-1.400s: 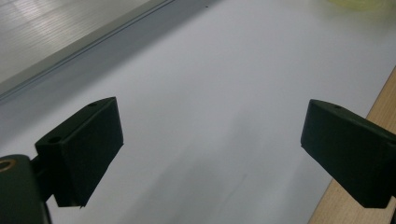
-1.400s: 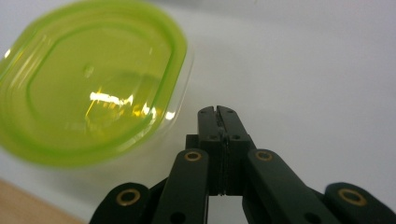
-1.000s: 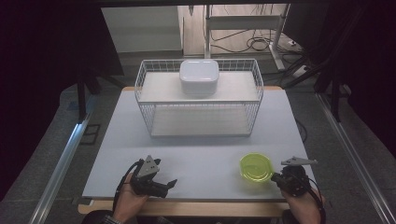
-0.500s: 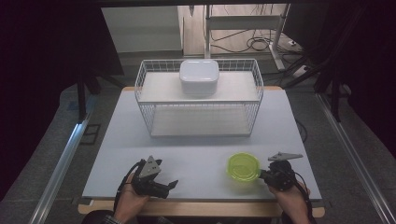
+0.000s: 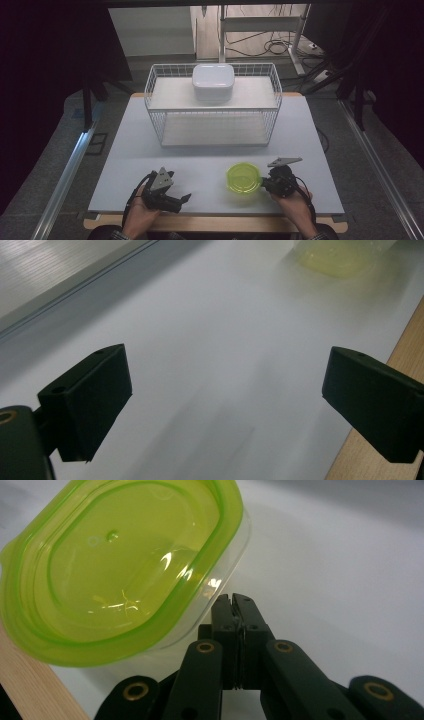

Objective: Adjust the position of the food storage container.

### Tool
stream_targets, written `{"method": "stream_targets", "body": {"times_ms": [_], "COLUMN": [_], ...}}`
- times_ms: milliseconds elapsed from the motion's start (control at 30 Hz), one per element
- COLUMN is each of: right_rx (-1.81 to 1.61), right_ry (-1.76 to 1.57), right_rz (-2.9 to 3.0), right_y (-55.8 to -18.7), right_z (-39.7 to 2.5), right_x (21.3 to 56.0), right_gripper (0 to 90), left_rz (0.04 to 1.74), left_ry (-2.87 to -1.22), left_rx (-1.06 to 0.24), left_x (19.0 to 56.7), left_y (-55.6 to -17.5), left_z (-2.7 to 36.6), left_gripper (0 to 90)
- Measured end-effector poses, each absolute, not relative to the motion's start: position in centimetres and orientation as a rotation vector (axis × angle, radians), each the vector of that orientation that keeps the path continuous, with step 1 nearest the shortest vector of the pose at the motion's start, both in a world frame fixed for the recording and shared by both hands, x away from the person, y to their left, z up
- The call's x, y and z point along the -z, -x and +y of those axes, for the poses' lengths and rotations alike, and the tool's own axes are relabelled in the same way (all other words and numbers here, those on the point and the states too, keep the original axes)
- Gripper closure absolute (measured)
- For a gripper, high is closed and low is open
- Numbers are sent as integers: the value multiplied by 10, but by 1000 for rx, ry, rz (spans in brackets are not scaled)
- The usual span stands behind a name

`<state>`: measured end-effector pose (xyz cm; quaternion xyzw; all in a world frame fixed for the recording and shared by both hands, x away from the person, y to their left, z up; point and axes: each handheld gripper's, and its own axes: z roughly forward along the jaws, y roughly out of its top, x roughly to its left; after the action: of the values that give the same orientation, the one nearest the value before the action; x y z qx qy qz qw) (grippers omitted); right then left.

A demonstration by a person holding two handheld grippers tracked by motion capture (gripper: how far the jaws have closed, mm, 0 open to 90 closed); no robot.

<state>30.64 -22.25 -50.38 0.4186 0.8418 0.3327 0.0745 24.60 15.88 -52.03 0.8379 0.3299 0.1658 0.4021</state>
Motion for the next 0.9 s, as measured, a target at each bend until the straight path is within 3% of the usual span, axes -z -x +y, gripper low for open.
{"method": "stream_targets", "body": {"times_ms": [233, 567, 900], "right_rx": [-988, -1006, -1004], "right_ry": [-1192, -1263, -1196], "right_rz": [2558, 2540, 2624], "right_y": [-316, -291, -291], "right_z": [-202, -225, -198], "right_x": [506, 500, 505], "right_gripper": [887, 876, 875], "left_rz": [826, 830, 824], "left_ry": [-2123, -2123, -2130], "left_rx": [-416, -415, -416], "left_x": [520, 521, 521], "left_y": [-246, -246, -245], "left_z": [158, 158, 156], "left_gripper": [53, 54, 53]}}
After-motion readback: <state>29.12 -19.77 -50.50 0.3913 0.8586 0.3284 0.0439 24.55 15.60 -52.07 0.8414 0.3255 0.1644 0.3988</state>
